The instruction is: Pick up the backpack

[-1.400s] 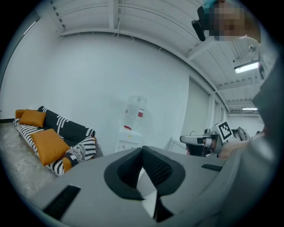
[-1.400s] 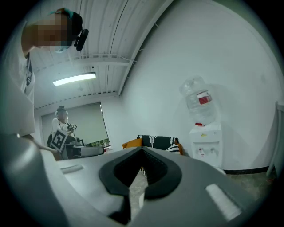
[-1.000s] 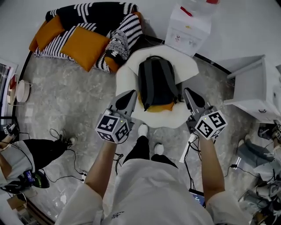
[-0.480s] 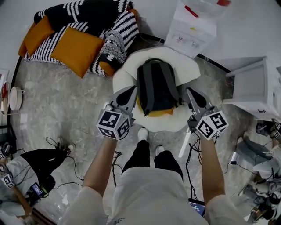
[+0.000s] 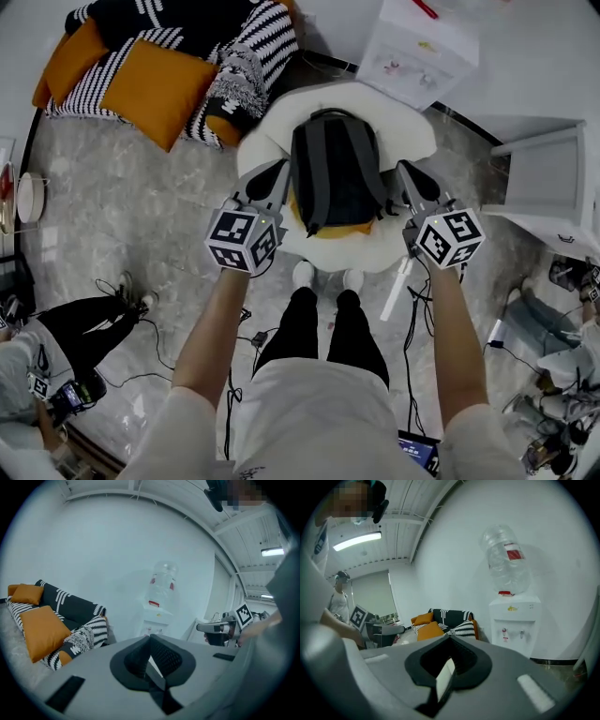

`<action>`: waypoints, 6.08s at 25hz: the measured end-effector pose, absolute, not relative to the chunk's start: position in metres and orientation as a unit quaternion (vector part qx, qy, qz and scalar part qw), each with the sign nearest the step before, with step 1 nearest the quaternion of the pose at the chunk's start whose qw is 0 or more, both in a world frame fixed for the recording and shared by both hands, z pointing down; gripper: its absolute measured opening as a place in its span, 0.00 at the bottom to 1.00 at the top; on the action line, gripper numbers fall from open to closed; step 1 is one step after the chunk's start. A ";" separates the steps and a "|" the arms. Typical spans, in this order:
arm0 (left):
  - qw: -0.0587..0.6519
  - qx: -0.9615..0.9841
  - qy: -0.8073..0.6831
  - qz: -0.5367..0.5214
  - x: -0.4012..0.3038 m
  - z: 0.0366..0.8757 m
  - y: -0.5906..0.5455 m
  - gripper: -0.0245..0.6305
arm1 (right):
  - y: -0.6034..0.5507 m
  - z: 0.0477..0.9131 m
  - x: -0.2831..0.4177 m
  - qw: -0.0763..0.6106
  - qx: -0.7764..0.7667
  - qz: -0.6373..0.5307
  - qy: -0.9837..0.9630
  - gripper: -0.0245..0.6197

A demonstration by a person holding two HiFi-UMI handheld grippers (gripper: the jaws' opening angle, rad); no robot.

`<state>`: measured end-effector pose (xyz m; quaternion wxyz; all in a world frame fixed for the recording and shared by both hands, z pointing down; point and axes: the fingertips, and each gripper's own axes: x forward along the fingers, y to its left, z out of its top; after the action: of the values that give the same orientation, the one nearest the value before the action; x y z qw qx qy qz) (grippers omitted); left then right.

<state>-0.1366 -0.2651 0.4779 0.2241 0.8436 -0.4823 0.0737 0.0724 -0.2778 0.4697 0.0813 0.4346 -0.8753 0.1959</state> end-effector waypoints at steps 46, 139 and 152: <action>0.238 0.809 -0.513 0.158 -0.089 0.819 -0.340 0.13 | -0.366 0.805 0.099 0.156 0.411 0.181 -0.880 0.04; 0.304 0.830 -0.456 0.102 -0.094 0.549 -0.200 0.07 | -0.207 0.537 0.098 0.086 0.360 0.265 -0.890 0.09; 0.266 0.858 -0.434 0.067 -0.101 0.474 -0.211 0.07 | -0.214 0.459 0.089 0.061 0.366 0.226 -0.901 0.09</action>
<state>-0.1011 -0.2107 0.4736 0.2657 0.8580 -0.4344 0.0673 0.0886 -0.2141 0.4589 0.0614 0.3660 -0.9008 0.2255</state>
